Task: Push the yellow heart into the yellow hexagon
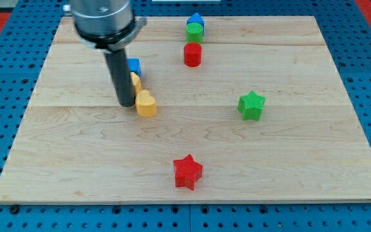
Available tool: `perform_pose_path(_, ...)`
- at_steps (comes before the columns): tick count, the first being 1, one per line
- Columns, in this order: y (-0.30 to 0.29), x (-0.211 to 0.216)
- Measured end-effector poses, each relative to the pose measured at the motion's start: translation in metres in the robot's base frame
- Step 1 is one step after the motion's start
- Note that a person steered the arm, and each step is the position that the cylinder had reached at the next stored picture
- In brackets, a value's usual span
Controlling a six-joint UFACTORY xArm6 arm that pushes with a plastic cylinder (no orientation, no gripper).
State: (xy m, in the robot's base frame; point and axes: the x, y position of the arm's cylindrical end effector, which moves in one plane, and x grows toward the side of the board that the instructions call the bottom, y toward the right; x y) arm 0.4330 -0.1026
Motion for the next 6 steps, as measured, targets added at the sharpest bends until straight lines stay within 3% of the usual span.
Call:
perform_pose_path(1, -0.027, 0.071)
perform_pose_path(2, 0.038, 0.071)
perform_pose_path(3, 0.085, 0.024)
perform_pose_path(5, 0.007, 0.02)
perform_pose_path(6, 0.048, 0.022)
